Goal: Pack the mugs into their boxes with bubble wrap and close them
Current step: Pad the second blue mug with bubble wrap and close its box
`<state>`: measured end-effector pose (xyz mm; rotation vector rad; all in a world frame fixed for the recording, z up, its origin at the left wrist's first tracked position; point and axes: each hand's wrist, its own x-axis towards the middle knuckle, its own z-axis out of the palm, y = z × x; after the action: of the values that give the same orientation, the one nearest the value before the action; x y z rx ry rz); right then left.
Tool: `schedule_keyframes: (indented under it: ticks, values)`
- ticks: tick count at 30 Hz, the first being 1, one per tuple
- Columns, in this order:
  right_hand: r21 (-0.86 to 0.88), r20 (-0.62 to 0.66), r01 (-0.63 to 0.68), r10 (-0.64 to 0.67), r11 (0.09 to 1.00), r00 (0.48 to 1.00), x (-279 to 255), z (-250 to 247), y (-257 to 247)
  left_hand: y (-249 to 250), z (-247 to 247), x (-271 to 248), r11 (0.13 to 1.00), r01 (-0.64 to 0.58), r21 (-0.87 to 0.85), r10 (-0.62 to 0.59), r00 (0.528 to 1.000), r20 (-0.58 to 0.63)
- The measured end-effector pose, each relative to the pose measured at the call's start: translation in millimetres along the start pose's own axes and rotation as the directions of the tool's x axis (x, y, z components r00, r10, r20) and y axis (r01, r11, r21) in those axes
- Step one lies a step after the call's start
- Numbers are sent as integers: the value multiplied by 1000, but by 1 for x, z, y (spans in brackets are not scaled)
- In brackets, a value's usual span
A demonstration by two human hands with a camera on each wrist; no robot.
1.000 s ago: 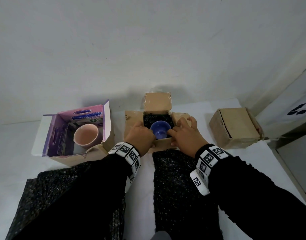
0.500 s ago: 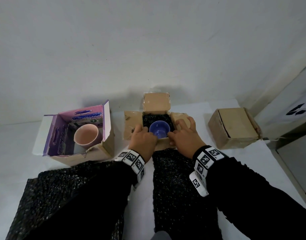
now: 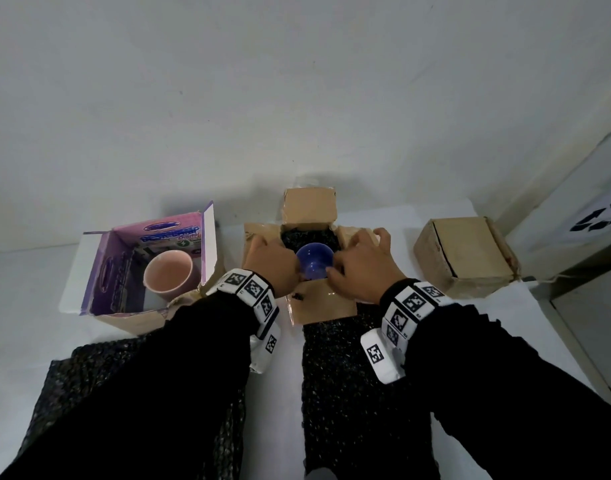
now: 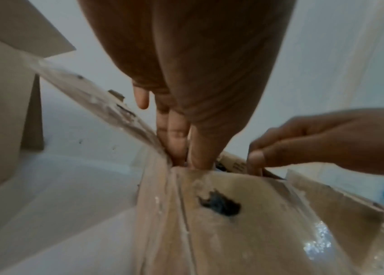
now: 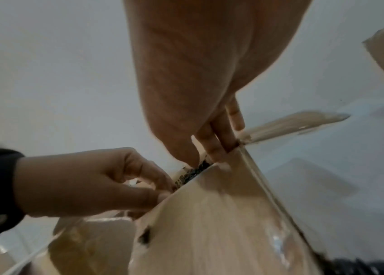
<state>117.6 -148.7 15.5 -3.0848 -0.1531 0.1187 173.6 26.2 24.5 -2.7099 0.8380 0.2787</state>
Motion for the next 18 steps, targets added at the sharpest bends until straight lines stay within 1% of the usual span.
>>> schedule_keyframes:
  ticks: [1,2,3,5,7,10,12,14,15,16,18]
  values:
    - [-17,-53,-8,7,1000,999,5,-2,3,-4,3,1,1000,-13,-1,13,998,-62]
    - [-23,-72,-5,3,1000,997,10,-2,5,-8,6,2,1000,-18,-23,16,993,-113]
    - [-20,-51,5,-6,1000,999,16,0,8,-12,8,6,998,-24,-56,17,991,-133]
    - [10,56,21,-22,1000,998,27,2,11,-18,8,11,995,-20,-94,13,997,-71]
    - [-1,145,25,-25,1000,989,37,3,12,-20,7,19,997,-11,-82,11,1000,8]
    - [-43,214,52,-42,998,976,47,5,15,-20,9,29,996,-20,-88,26,997,72]
    - [-42,237,70,-58,997,970,51,7,17,-19,10,33,995,-13,-98,21,997,74]
    - [-34,221,89,-79,995,972,51,6,20,-19,10,34,996,-3,-92,8,999,53]
    - [-31,188,98,-91,995,978,49,4,21,-19,9,32,995,6,-96,-3,999,39]
    - [-32,133,106,-101,994,986,47,3,22,-20,8,31,994,15,-104,-13,1000,21]
    - [-22,-23,105,-105,994,994,40,4,24,-21,6,25,990,18,-136,-22,999,-27]
